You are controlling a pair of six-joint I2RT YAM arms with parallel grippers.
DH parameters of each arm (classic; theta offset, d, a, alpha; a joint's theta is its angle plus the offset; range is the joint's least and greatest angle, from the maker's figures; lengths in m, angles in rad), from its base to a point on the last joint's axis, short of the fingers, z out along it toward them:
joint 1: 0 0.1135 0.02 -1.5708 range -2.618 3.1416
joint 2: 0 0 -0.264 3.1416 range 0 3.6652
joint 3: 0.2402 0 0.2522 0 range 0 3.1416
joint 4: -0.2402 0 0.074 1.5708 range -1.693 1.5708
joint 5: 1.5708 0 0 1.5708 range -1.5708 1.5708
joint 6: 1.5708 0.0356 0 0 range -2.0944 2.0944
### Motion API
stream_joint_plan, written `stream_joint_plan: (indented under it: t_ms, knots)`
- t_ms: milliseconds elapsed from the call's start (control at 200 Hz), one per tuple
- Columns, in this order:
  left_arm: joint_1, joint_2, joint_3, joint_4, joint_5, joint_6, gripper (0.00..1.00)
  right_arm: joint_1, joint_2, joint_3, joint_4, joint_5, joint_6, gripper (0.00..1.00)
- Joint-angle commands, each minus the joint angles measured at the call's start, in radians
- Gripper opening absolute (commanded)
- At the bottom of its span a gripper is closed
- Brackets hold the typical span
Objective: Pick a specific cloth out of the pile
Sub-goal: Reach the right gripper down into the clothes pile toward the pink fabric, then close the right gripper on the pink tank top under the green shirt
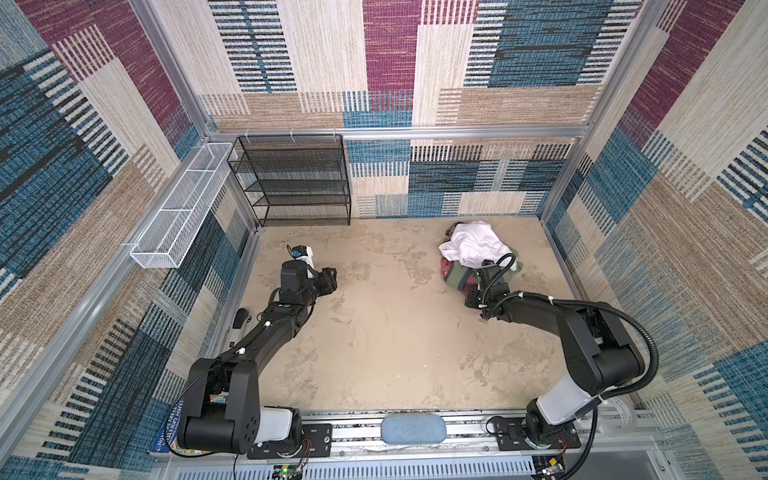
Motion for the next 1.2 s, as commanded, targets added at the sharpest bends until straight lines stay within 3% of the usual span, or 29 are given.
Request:
stream_joint_plan:
  t_ms: [0,185,436,1196]
  knots:
    - [-0.001,0.000,0.012,-0.001,0.000,0.005,0.62,0.000,0.020,0.015,-0.007,0.005,0.019,0.47]
    - [-0.001,-0.008,0.012,-0.014,-0.002,0.018,0.62,0.000,0.037,0.031,-0.009,0.005,0.024,0.33]
    - [0.000,-0.030,0.007,-0.034,-0.014,0.032,0.63,-0.001,0.029,0.027,0.004,0.019,0.039,0.00]
    - [-0.001,-0.095,0.014,-0.060,-0.023,0.027,0.62,-0.009,-0.295,0.040,-0.002,0.017,0.069,0.00]
